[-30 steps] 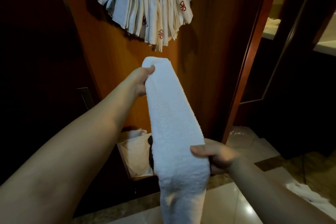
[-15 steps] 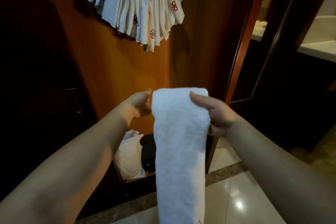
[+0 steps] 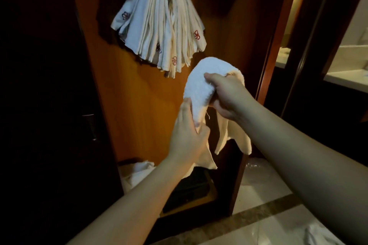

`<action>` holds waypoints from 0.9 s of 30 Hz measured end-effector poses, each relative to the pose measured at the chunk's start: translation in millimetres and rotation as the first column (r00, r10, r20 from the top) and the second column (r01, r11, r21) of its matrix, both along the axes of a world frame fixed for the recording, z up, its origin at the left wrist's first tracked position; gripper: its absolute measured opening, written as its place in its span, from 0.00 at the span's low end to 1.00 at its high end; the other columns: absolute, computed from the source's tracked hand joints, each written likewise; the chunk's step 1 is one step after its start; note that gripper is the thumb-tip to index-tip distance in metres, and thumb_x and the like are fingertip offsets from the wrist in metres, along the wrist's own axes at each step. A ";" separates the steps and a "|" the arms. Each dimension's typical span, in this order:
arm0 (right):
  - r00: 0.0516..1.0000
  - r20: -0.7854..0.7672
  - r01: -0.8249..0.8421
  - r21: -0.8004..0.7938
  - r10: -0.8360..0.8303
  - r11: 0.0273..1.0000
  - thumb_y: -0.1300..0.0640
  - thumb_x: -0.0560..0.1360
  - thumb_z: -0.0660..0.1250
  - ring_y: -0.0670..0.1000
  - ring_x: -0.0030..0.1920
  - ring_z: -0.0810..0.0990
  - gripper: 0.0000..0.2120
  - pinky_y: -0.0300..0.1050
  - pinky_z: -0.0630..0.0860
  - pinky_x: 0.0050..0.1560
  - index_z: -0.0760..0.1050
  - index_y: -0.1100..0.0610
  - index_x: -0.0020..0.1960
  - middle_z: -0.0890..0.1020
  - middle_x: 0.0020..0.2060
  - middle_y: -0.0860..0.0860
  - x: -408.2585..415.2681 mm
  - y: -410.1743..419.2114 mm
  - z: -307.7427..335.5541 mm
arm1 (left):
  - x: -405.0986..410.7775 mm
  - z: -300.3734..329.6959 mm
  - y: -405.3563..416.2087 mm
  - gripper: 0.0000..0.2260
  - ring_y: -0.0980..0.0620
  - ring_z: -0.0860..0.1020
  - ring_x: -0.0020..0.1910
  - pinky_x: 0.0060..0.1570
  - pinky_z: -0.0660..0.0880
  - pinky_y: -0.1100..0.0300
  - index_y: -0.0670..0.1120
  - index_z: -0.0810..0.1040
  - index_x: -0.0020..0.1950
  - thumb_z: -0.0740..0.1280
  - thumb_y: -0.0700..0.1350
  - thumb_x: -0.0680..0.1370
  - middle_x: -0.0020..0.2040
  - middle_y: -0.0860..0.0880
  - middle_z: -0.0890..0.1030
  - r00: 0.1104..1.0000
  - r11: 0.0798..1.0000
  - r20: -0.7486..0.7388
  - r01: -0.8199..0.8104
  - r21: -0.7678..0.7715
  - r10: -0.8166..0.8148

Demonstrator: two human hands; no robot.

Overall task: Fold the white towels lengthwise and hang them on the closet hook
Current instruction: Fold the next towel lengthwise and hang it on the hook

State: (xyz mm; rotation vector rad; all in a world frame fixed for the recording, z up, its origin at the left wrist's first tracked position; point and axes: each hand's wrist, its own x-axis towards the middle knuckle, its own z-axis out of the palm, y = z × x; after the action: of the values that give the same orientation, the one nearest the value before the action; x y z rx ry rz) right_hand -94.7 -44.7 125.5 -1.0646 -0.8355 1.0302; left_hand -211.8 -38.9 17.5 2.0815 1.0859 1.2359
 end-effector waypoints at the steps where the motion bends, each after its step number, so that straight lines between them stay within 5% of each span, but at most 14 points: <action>1: 1.000 0.007 0.015 0.004 -0.015 1.000 0.57 0.79 0.68 0.57 0.63 0.76 0.17 0.56 0.74 0.64 0.67 0.57 0.65 0.76 0.63 0.55 -2.8 4.0 4.6 | 3.1 2.9 3.5 0.35 0.51 0.71 0.70 0.56 0.79 0.58 0.61 0.47 0.78 0.66 0.49 0.80 0.79 0.54 0.59 0.998 0.998 -0.007 -0.059 0.034 0.059; 5: 0.999 -0.004 0.044 0.023 -0.044 0.999 0.56 0.78 0.68 0.57 0.60 0.77 0.22 0.55 0.80 0.53 0.65 0.56 0.69 0.77 0.62 0.55 -3.6 14.4 18.3 | 5.6 7.4 17.2 0.28 0.52 0.80 0.57 0.41 0.78 0.65 0.61 0.50 0.78 0.61 0.51 0.82 0.71 0.52 0.72 0.989 0.996 0.115 -0.089 -0.005 0.089; 7: 0.997 -0.063 0.051 0.040 -0.049 0.998 0.57 0.79 0.69 0.55 0.56 0.78 0.23 0.52 0.82 0.41 0.64 0.54 0.69 0.77 0.58 0.54 0.6 14.9 22.0 | 0.1 6.3 18.5 0.25 0.56 0.80 0.52 0.39 0.76 0.67 0.60 0.54 0.78 0.55 0.59 0.82 0.64 0.56 0.76 0.981 0.999 0.189 -0.050 0.010 0.047; 9: 0.994 -0.100 0.054 0.045 -0.049 0.998 0.58 0.79 0.69 0.55 0.56 0.78 0.22 0.53 0.82 0.40 0.63 0.53 0.69 0.78 0.58 0.55 4.7 14.3 24.3 | -5.4 1.8 23.8 0.23 0.60 0.80 0.49 0.39 0.78 0.65 0.58 0.61 0.76 0.53 0.60 0.82 0.59 0.58 0.78 0.981 0.995 0.182 -0.073 0.065 0.060; 13: 0.983 -0.158 0.100 0.045 -0.092 0.994 0.59 0.78 0.69 0.59 0.59 0.79 0.26 0.62 0.80 0.51 0.63 0.56 0.73 0.78 0.61 0.57 12.0 13.0 31.3 | -14.7 -15.4 48.0 0.16 0.57 0.80 0.45 0.38 0.78 0.59 0.57 0.72 0.66 0.64 0.44 0.80 0.50 0.57 0.80 0.979 0.977 0.004 -0.202 0.065 0.202; 16: 0.967 -0.200 0.177 0.071 -0.160 0.982 0.60 0.79 0.67 0.58 0.55 0.80 0.22 0.61 0.80 0.46 0.63 0.57 0.70 0.79 0.56 0.57 26.1 8.7 41.3 | -33.3 -34.1 64.6 0.11 0.59 0.74 0.33 0.28 0.64 0.62 0.59 0.73 0.48 0.64 0.41 0.78 0.37 0.58 0.76 0.934 0.945 -0.141 -0.326 0.038 0.328; 20: 0.930 -0.266 0.276 0.052 -0.253 0.960 0.63 0.79 0.66 0.57 0.50 0.80 0.21 0.58 0.80 0.37 0.61 0.54 0.67 0.78 0.53 0.56 50.8 3.7 48.7 | -73.4 -47.1 84.1 0.08 0.56 0.75 0.32 0.28 0.66 0.60 0.56 0.76 0.46 0.64 0.41 0.76 0.37 0.56 0.77 0.887 0.911 -0.228 -0.413 -0.004 0.401; 24: 0.883 -0.361 0.326 0.009 -0.301 0.945 0.64 0.77 0.69 0.58 0.54 0.78 0.32 0.65 0.79 0.51 0.57 0.54 0.76 0.76 0.59 0.56 68.4 2.5 49.8 | -107.3 -36.9 98.6 0.08 0.52 0.77 0.37 0.35 0.73 0.54 0.55 0.77 0.42 0.67 0.42 0.76 0.39 0.53 0.79 0.947 0.943 -0.015 -0.321 -0.083 0.321; 27: 0.851 -0.426 0.335 -0.010 -0.307 0.942 0.65 0.76 0.70 0.60 0.61 0.78 0.34 0.63 0.80 0.46 0.58 0.53 0.77 0.75 0.65 0.57 77.7 1.8 49.9 | -120.9 -25.6 96.9 0.09 0.50 0.76 0.38 0.36 0.69 0.56 0.53 0.78 0.42 0.69 0.39 0.76 0.39 0.51 0.80 0.922 0.958 0.286 -0.212 -0.194 0.262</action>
State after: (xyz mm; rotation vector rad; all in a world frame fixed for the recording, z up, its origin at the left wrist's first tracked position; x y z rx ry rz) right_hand -17.0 -42.9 175.4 -0.8445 -0.3187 0.8934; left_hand -332.7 58.0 -8.2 1.6043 1.2675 1.4782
